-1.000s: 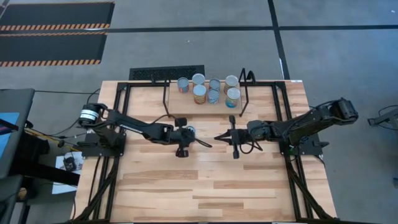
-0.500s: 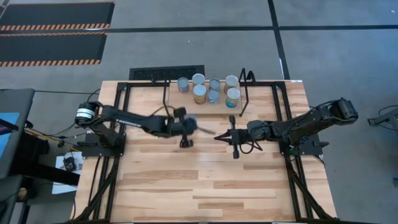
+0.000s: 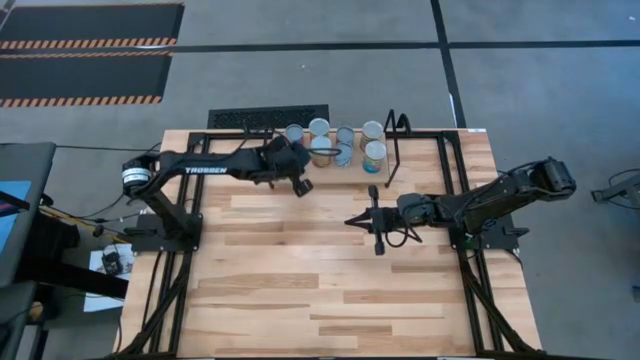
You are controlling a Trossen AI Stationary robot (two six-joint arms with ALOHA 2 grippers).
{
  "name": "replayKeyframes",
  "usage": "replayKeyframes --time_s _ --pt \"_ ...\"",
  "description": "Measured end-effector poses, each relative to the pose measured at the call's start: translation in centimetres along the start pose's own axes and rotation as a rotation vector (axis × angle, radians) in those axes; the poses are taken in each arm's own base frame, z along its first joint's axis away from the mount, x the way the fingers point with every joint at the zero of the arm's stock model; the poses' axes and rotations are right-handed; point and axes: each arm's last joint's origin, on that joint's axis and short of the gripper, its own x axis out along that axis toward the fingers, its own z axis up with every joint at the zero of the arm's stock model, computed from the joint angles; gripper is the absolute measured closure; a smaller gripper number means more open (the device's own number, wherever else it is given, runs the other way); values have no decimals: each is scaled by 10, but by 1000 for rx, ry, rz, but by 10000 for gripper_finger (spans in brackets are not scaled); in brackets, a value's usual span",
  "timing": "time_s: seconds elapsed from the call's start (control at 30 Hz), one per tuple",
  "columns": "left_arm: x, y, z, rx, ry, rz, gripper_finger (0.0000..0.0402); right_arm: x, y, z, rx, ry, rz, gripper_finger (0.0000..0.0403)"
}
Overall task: Pick and place cans onto a shelf
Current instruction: Put the light green can on the shelf aligned with the blue can
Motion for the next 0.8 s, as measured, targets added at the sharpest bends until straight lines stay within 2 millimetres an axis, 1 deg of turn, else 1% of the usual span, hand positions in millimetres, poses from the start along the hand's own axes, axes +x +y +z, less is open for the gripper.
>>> replayKeyframes --time_s 0.23,0.37,0.57,0.8 --pt "5 13 3 -41 -7 -10 401 0 0 0 0 -1 0 390" --pt "8 14 1 -41 -16 -26 401 0 0 0 1 -1 0 388" --pt "16 17 -8 -46 -10 -37 401 0 0 0 1 -2 0 390" --pt "19 23 -7 -72 -29 -57 401 0 0 0 1 -2 0 388"
